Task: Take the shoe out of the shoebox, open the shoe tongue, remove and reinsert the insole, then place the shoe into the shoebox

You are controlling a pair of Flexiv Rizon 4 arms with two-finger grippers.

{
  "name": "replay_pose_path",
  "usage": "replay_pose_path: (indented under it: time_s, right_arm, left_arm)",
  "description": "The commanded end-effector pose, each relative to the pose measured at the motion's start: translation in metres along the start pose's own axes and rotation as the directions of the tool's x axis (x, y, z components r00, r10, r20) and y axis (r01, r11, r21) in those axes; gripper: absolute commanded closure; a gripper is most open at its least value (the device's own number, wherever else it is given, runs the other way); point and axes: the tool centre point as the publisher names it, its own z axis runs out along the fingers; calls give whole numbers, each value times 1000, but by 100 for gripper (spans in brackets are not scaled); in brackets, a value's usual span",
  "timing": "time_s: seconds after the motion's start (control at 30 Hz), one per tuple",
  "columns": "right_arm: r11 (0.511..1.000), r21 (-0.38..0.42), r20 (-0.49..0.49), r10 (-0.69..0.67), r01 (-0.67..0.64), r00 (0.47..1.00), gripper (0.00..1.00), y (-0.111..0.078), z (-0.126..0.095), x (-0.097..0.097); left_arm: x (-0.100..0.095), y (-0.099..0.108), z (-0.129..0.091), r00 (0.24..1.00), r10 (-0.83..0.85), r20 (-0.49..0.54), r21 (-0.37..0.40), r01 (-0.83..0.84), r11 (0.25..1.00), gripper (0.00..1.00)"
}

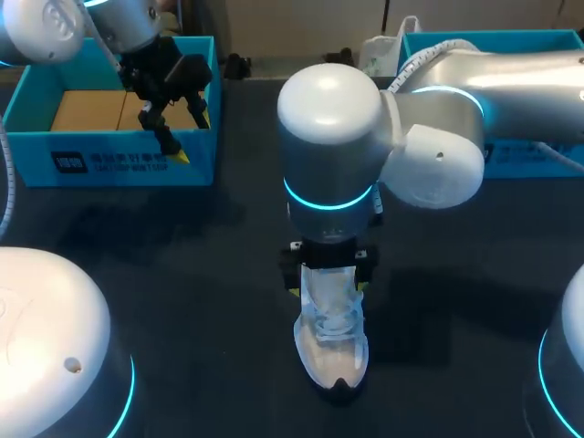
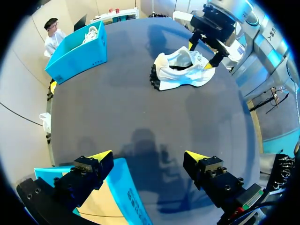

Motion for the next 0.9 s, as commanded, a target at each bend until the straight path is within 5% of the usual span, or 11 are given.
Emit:
replay_pose_path:
  time_s: [0.03, 0.2, 0.23, 0.27, 0.3, 0.4, 0.9]
  right_arm:
    - [1000, -27, 11, -3, 3, 1000, 0, -11, -16, -1]
    - [998, -61, 10, -35, 35, 999, 0, -6, -27, 1]
    - [997, -59, 13, -38, 38, 999, 10, -5, -28, 1]
    - [997, -64, 8, -46, 46, 999, 38, -4, -28, 1]
    - [997, -63, 8, -48, 48, 999, 53, -3, -29, 1]
    - [997, -48, 7, -53, 53, 999, 67, -4, -30, 0]
    - [996, -26, -7, -83, 83, 997, 75, 0, -30, -3]
  left_arm:
    - [1, 0, 0, 1000, 0, 1, -1, 0, 1000, 0]
    - [1, 0, 0, 1000, 0, 1, -1, 0, 1000, 0]
    - [1, 0, 0, 1000, 0, 1, -1, 0, 1000, 0]
    - [1, 0, 0, 1000, 0, 1, -1, 0, 1000, 0]
    - [1, 0, 0, 1000, 0, 1, -1, 0, 1000, 0]
    - [1, 0, 0, 1000, 0, 1, -1, 0, 1000, 0]
    - [1, 0, 0, 1000, 0, 1, -1, 0, 1000, 0]
